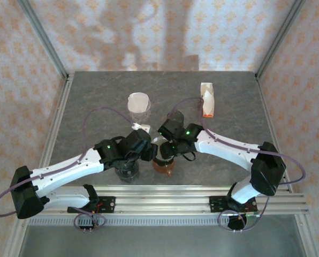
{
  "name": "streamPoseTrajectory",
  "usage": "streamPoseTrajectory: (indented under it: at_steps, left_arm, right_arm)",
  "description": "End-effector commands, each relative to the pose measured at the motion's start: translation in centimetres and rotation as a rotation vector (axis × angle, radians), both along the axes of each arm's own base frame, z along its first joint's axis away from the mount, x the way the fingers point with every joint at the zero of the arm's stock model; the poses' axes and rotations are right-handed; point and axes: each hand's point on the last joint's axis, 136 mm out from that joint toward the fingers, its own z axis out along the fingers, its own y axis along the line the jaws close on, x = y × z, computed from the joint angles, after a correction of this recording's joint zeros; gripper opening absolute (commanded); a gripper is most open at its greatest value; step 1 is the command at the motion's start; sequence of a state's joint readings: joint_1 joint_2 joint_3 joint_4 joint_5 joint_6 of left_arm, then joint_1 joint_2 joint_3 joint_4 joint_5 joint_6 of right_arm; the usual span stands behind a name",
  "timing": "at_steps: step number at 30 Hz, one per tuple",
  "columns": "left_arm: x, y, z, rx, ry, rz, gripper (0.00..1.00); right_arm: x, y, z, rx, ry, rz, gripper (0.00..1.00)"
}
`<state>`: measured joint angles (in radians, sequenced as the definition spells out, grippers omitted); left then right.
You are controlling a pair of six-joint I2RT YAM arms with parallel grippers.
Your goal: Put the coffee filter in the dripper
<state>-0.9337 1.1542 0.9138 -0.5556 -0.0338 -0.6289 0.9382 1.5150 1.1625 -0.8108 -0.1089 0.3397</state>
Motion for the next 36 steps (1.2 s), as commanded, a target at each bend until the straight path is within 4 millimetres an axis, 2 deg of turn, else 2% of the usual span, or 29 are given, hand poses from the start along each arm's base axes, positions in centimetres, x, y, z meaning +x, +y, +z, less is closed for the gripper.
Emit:
streamPoseTrajectory:
  at_steps: [1, 4, 12, 22, 27, 36]
  left_arm:
    - [0.2, 0.7, -0.2, 0.013, -0.012, 0.019, 0.46]
    - [0.2, 0.6, -0.3, 0.014, -0.008, 0.016, 0.43]
    - [0.2, 0.7, -0.4, 0.013, -0.006, 0.019, 0.42]
    - [0.2, 0.7, -0.4, 0.017, -0.005, 0.02, 0.43]
    - [0.2, 0.7, -0.4, 0.02, -0.007, 0.021, 0.43]
    - [0.3, 0.8, -0.1, 0.015, -0.015, 0.028, 0.49]
  right_arm:
    - [0.7, -0.3, 0.2, -0.039, -0.036, -0.003, 0.67]
    - [0.8, -0.2, 1.0, -0.024, -0.049, -0.008, 0.67]
    - [1.3, -0.6, 5.7, 0.058, -0.147, -0.029, 0.67]
    - [1.2, -3.0, 9.7, 0.119, -0.258, -0.1, 0.67]
    - [0.9, -3.8, 10.6, 0.144, -0.285, -0.124, 0.67]
    - [0.7, -4.1, 10.2, 0.153, -0.28, -0.14, 0.67]
